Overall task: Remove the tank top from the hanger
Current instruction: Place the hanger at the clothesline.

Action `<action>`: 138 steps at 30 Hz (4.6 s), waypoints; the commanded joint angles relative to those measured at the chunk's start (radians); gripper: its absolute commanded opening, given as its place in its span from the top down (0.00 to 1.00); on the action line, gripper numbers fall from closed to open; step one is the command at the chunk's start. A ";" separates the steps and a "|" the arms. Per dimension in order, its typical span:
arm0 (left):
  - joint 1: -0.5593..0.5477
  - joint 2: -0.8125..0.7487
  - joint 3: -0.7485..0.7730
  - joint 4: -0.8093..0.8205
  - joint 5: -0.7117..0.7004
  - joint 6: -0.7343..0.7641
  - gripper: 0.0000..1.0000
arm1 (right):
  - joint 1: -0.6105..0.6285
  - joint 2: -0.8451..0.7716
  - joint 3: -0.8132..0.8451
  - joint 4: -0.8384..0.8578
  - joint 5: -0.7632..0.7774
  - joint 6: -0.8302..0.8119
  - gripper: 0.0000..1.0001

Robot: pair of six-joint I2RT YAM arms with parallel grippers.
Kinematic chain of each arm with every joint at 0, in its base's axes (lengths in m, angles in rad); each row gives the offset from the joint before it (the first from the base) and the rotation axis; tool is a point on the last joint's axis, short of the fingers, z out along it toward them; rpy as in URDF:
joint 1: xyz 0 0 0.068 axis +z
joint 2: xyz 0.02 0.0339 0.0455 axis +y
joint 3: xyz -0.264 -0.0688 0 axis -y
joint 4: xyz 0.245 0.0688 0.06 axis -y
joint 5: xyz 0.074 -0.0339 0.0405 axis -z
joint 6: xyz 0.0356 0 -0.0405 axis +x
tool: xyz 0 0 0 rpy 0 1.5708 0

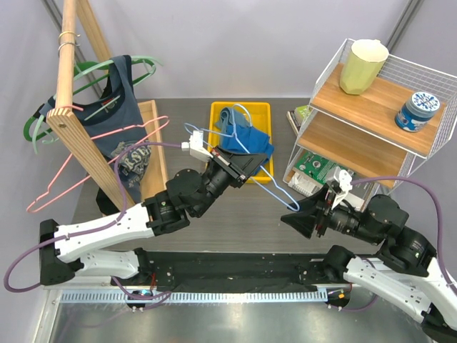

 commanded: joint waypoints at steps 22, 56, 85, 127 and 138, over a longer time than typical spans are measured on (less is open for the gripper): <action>-0.009 0.014 -0.020 0.090 -0.041 -0.074 1.00 | 0.003 -0.030 -0.071 0.247 0.154 0.012 0.62; -0.009 -0.002 -0.064 0.094 0.007 -0.126 0.91 | 0.003 -0.057 -0.056 0.258 0.277 -0.001 0.99; -0.012 -0.433 -0.426 -0.053 0.748 0.277 0.14 | 0.003 0.183 0.426 -0.537 0.309 -0.148 0.99; -0.011 -0.873 -0.494 -0.455 0.708 0.498 0.14 | -0.239 1.173 1.222 -0.235 -0.398 -0.665 0.99; -0.011 -0.824 -0.474 -0.446 0.715 0.498 0.14 | -0.256 1.423 1.464 -0.371 -0.647 -0.743 0.99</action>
